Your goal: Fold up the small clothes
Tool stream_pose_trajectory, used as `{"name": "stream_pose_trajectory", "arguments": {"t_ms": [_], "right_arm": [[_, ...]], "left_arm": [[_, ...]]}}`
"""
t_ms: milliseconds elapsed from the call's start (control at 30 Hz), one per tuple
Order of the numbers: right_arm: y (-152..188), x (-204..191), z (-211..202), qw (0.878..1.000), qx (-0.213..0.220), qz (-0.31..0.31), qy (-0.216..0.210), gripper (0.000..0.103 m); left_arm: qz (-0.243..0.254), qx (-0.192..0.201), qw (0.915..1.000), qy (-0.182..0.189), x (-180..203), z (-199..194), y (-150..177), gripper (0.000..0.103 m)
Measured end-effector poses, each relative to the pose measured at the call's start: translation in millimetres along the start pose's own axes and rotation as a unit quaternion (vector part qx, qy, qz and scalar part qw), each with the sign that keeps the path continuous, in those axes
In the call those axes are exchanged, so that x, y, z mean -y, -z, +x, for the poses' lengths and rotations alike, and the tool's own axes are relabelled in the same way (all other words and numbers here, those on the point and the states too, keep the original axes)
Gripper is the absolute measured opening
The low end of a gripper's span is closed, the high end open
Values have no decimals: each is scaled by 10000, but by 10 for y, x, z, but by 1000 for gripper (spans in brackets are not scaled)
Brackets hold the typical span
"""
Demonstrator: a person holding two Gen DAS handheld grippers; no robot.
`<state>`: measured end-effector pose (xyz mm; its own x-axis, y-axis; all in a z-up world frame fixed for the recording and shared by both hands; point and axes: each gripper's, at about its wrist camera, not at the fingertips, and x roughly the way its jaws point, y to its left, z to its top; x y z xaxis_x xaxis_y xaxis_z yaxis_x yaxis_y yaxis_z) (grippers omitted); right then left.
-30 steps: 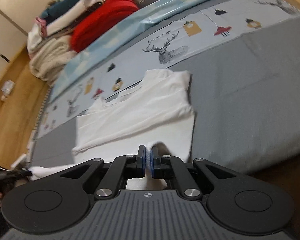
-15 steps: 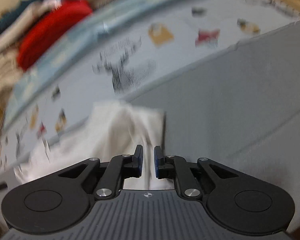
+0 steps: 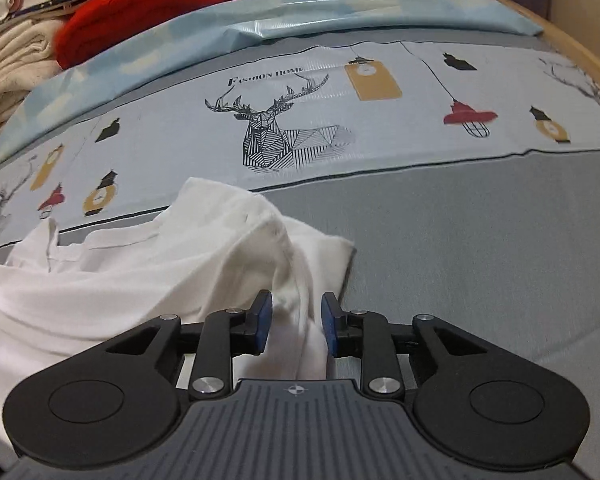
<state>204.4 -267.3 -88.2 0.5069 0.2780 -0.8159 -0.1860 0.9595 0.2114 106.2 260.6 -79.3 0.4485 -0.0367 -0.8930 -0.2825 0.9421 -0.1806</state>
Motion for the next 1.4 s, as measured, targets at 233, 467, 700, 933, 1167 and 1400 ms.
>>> {"name": "stream_pose_trajectory", "arguments": {"t_ms": [233, 467, 700, 933, 1167, 1400], "right_arm": [[-147, -119, 205, 9999, 111, -76, 46, 28], [-254, -172, 340, 9998, 160, 23, -91, 22], [-368, -94, 263, 9965, 625, 534, -158, 5], [-487, 58, 210, 9815, 1131, 1543, 72, 16], [-372, 9, 275, 9927, 239, 1175, -103, 24], [-60, -84, 174, 9964, -645, 542, -125, 26]], "left_arm": [[0, 181, 9998, -6, 68, 116, -150, 43], [18, 263, 9997, -18, 113, 231, -258, 43], [250, 915, 9952, -251, 155, 119, -363, 10], [-124, 974, 9946, -347, 92, 118, -453, 29], [-397, 34, 9990, 212, -16, 165, -305, 29], [362, -888, 9954, 52, 164, 139, 89, 32]]}}
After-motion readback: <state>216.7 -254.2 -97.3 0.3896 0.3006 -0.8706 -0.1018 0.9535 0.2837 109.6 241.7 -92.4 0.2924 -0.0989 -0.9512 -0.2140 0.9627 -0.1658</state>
